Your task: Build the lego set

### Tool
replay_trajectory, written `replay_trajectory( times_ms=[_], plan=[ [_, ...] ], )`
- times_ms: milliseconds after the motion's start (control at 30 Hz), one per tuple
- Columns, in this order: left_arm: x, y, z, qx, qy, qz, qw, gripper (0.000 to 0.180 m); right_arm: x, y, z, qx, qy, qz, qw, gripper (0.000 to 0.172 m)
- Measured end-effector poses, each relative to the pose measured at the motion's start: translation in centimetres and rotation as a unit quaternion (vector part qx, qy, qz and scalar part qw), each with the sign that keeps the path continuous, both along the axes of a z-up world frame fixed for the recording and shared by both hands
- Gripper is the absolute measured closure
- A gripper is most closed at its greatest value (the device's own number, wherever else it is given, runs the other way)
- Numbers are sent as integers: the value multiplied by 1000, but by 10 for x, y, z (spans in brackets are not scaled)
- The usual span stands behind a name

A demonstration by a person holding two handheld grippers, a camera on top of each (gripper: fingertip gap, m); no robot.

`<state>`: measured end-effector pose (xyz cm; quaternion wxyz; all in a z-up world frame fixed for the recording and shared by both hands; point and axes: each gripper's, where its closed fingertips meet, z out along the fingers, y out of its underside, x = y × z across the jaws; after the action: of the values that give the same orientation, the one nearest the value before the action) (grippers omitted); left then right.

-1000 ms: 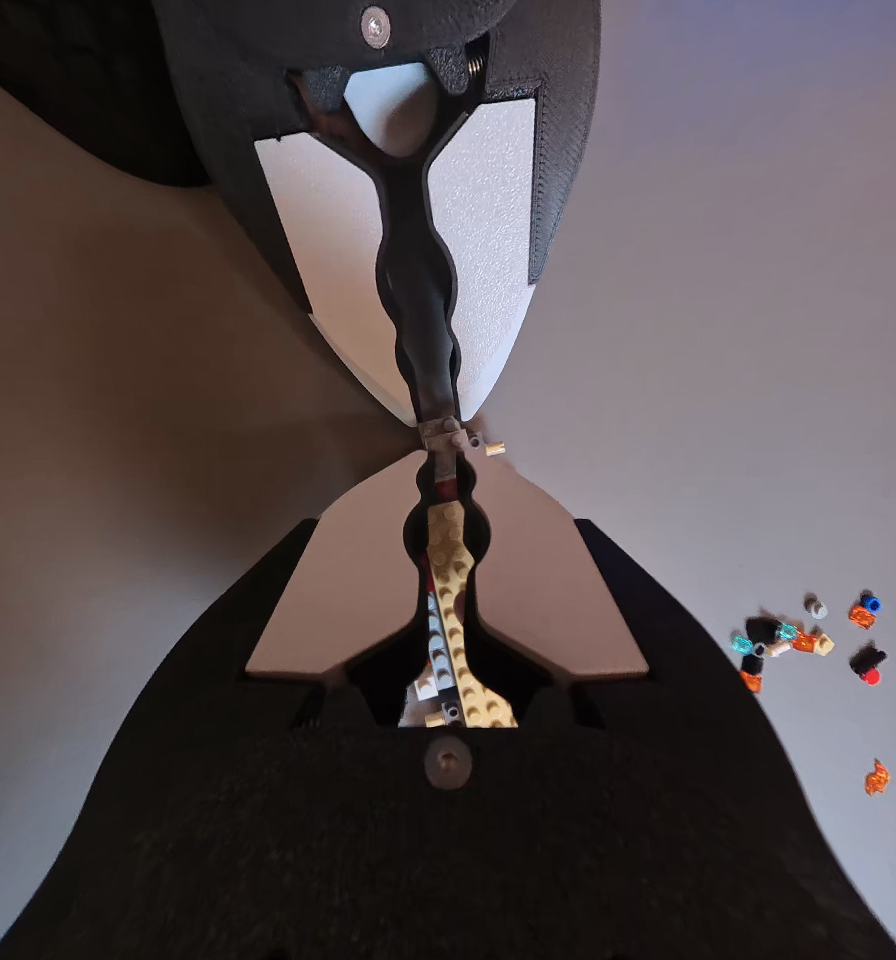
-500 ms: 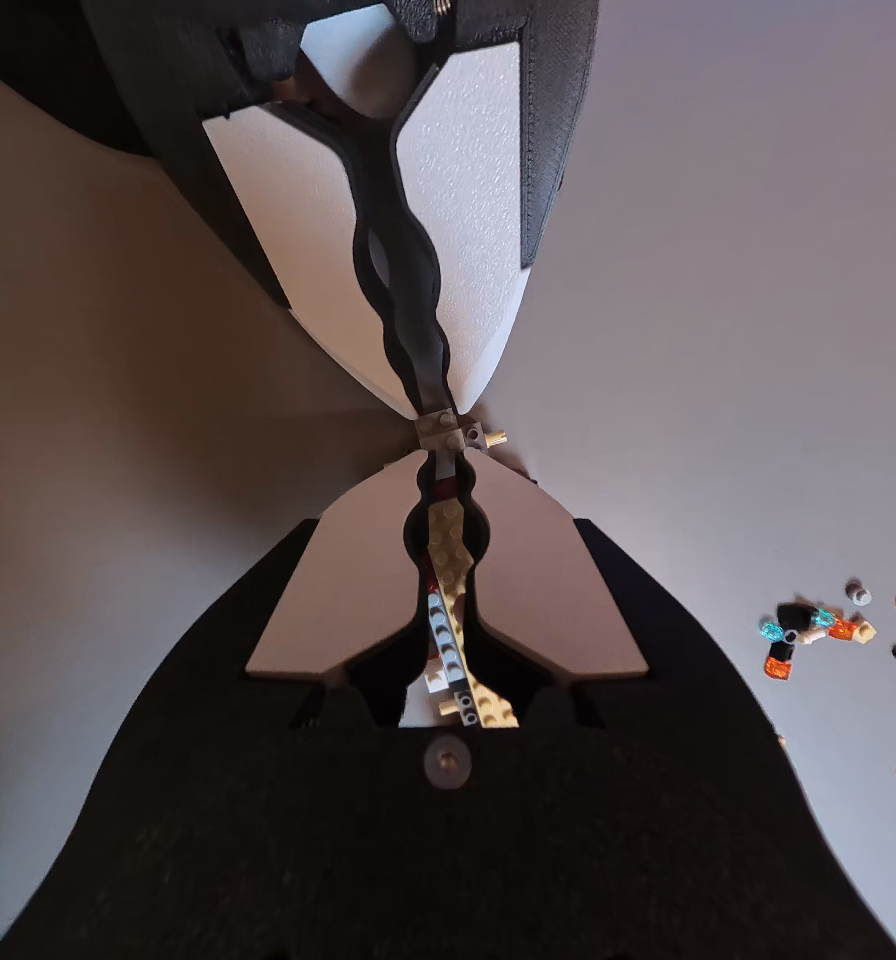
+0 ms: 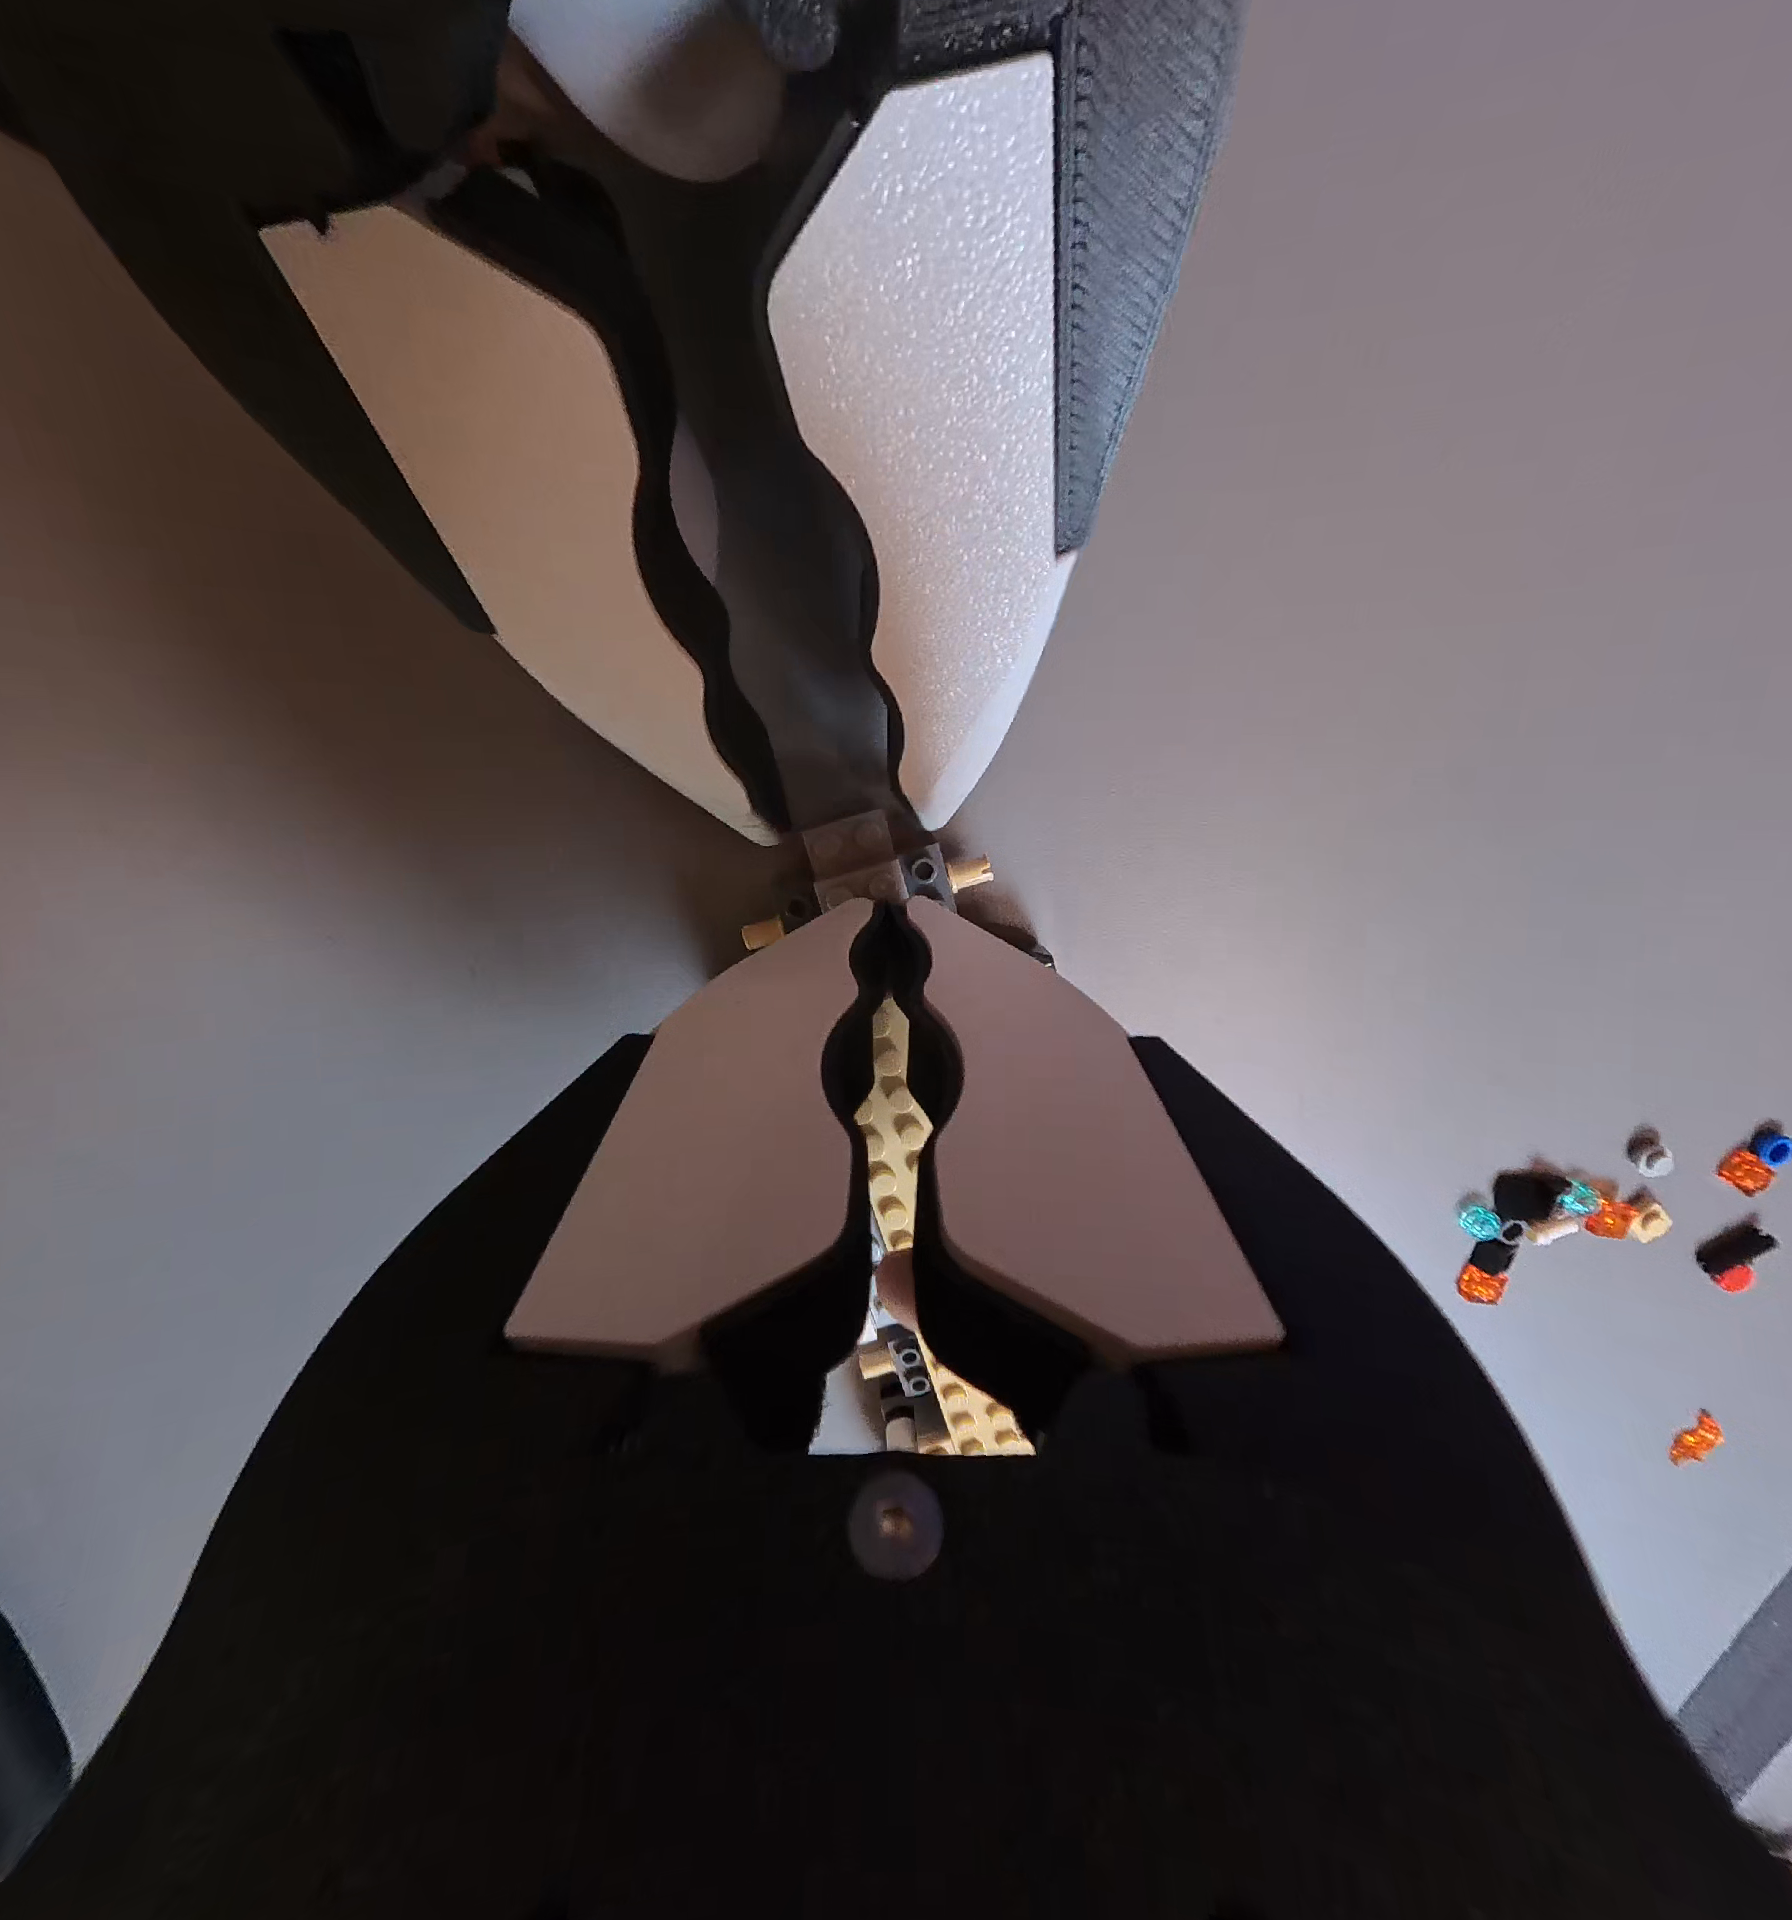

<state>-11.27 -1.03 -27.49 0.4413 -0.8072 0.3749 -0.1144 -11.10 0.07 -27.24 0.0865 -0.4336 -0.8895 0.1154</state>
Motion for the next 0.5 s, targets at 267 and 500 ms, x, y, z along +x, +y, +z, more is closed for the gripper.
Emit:
replay_trajectory(
  times_ms=[267,500],
  plan=[
    [0,1,3,0,-15,6,1000,147,6,5,39,-102,137,-83,982,145],
    [17,5,4,-29,-18,31,999,127,104,30,39,-132,255,-204,936,134]
  ],
)
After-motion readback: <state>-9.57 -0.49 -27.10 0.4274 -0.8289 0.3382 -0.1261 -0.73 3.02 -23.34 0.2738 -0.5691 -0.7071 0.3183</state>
